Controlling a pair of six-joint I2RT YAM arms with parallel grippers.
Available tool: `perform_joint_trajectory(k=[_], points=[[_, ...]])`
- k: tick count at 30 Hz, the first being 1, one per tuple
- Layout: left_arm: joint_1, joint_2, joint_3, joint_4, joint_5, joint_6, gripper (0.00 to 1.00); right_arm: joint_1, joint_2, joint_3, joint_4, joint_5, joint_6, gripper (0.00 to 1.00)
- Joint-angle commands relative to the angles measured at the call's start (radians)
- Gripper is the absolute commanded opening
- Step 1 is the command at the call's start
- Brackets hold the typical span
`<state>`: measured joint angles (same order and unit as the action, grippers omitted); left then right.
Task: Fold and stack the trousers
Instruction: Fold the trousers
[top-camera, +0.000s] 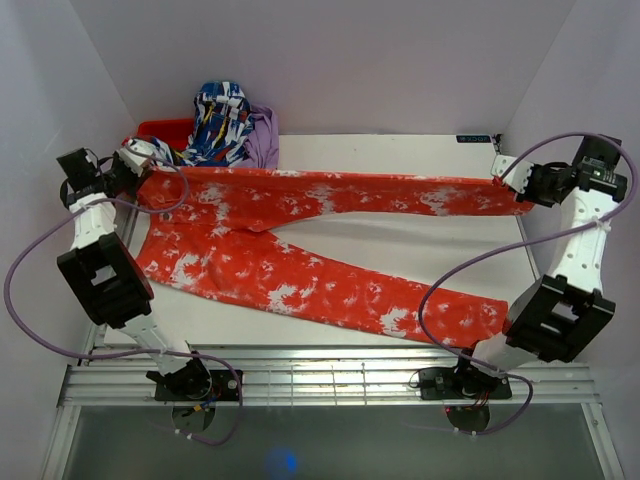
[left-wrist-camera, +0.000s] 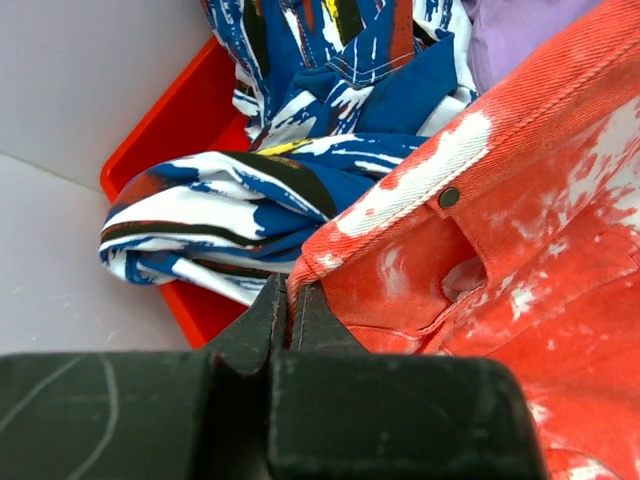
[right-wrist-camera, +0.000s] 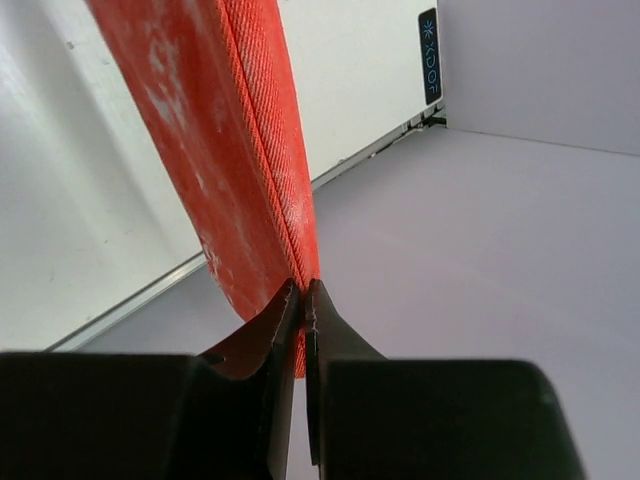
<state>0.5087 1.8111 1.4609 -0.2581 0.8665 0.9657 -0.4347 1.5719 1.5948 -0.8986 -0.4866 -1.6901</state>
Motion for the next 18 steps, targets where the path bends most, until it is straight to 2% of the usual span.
perform_joint_trajectory(k=[1, 9, 13, 18], points=[[0.088, -0.099, -0.045, 0.091, 0.002, 0.037, 0.00, -0.056, -0.113, -0.108, 0.026, 0.057, -0.095, 0.08], [0.198, -0.192, -0.206, 0.060, 0.121, 0.088, 0.00, -0.090, -0.386, -0.412, 0.026, 0.062, -0.158, 0.08], [0.278, -0.231, -0.307, -0.029, 0.175, 0.227, 0.00, -0.113, -0.515, -0.605, 0.021, 0.078, -0.238, 0.08], [0.359, -0.245, -0.427, -0.197, 0.198, 0.448, 0.00, -0.150, -0.633, -0.742, 0.015, 0.108, -0.301, 0.08]])
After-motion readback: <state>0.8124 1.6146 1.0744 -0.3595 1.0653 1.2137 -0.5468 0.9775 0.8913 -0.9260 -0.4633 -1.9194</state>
